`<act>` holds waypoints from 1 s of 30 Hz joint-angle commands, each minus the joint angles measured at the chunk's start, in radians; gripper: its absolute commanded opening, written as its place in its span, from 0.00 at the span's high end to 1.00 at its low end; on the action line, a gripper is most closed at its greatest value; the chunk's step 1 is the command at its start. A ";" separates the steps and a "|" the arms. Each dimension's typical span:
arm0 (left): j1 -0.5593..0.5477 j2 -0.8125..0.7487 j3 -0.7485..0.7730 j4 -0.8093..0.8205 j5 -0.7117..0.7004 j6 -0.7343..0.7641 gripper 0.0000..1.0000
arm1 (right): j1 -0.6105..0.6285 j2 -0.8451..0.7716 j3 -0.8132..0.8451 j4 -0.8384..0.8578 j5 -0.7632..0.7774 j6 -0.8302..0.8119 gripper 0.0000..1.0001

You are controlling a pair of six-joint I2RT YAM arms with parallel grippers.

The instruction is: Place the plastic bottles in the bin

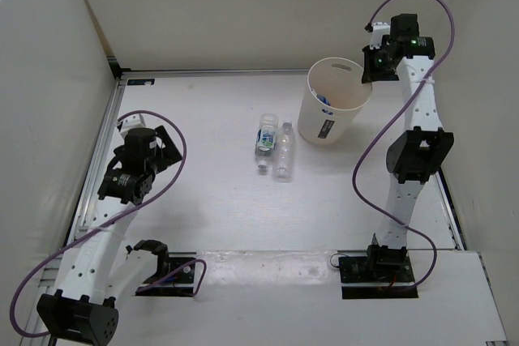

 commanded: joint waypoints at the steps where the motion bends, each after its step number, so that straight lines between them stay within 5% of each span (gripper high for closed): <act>1: 0.006 0.002 0.006 0.010 -0.003 -0.009 0.00 | -0.005 -0.034 0.008 -0.056 0.024 -0.011 0.94; 10: 0.005 0.033 0.002 0.078 0.014 -0.024 0.00 | 0.003 -0.094 -0.011 -0.148 0.123 -0.045 1.00; 17: 0.005 0.114 0.060 0.135 0.100 0.005 0.00 | -0.011 -0.169 -0.095 -0.206 0.053 -0.114 1.00; 27: -0.058 0.338 0.293 0.124 0.252 0.163 0.00 | 0.002 -0.295 -0.316 -0.229 0.001 -0.146 1.00; 30: -0.098 0.358 0.289 0.185 0.275 0.183 0.00 | 0.000 -0.304 -0.328 -0.234 0.001 -0.149 0.84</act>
